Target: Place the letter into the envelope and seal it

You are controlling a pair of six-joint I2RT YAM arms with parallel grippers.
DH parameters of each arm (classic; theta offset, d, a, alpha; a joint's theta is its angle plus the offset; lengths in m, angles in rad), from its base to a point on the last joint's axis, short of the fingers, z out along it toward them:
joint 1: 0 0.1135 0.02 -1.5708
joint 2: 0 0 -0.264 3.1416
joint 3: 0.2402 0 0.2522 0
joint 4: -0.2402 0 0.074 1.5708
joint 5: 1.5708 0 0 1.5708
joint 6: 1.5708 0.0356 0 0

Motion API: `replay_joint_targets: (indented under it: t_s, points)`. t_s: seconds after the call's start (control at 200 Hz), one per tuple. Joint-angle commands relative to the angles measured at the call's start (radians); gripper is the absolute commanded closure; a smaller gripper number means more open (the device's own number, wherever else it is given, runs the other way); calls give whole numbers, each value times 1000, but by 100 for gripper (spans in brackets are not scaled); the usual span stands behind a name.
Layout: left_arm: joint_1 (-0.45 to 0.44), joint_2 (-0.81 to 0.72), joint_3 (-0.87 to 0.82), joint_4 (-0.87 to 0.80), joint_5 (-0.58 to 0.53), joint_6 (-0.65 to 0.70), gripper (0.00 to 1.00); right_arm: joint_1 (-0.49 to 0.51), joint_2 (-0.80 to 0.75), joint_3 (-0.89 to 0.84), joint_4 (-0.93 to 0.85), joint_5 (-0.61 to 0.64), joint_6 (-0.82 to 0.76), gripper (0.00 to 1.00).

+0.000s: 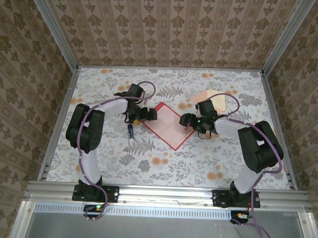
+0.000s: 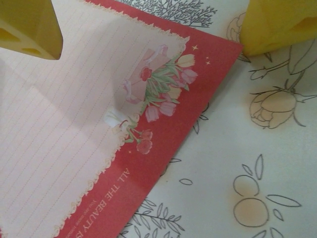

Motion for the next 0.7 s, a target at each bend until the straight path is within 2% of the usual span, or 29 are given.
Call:
replay_joint_targets:
  t_s: [0.0,0.215,0.605,0.695]
  points:
    - [-5,10,31,10,55,-34,8,3,15,-19,-8,0,6,16]
    - [-5,-10,44,33,90,-53,8,2,15,-21,-9,2,6,16]
    - [-5,-37,46,18,80,-35,8,2,15,-21,-12,4,3,16]
    - [-6,-37,48,10,75,-25,14,3,12,-22,-13,5,3,16]
